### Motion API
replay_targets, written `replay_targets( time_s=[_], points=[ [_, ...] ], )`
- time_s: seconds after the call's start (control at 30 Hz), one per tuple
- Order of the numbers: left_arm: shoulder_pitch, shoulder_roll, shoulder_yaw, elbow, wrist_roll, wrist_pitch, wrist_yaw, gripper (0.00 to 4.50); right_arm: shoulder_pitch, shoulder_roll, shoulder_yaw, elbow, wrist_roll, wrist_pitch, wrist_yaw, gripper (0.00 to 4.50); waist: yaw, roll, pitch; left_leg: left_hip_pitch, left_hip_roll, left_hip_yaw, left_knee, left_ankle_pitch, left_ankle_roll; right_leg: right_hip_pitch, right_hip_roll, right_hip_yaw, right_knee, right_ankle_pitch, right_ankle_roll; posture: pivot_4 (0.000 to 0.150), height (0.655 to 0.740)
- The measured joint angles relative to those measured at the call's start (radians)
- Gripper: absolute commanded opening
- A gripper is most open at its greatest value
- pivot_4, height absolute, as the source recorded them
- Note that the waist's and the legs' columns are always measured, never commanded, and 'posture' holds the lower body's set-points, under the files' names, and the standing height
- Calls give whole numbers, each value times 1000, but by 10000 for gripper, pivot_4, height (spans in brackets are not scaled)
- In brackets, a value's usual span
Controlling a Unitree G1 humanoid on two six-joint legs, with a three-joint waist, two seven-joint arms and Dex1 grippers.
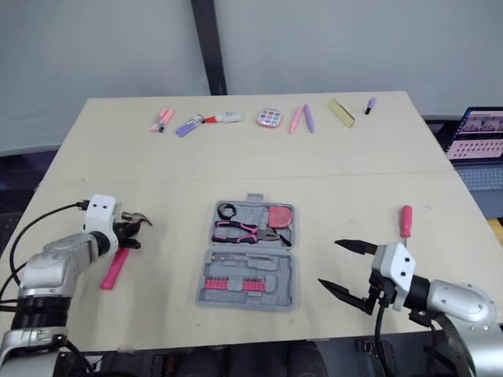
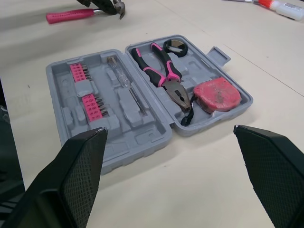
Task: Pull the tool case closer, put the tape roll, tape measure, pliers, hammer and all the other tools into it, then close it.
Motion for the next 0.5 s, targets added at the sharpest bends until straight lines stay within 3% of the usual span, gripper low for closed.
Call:
replay_targets(
  time_s=[0.27,0.5],
  points=[
    [-36,179,-147,-130,-23,-2,-318,251,-58,0,5,26,0,-5,17,45000,10,-3,3,-1,0,0,1,0,0,0,0,0,0,0,0,1500,7400],
    [-167,194,-315,-284,-34,13,-496,251,-88,-16,30,53,-3,-5,48,45000,2,-2,4,-2,0,0,0,0,0,-1,0,0,0,0,0,1500,7400]
  ],
)
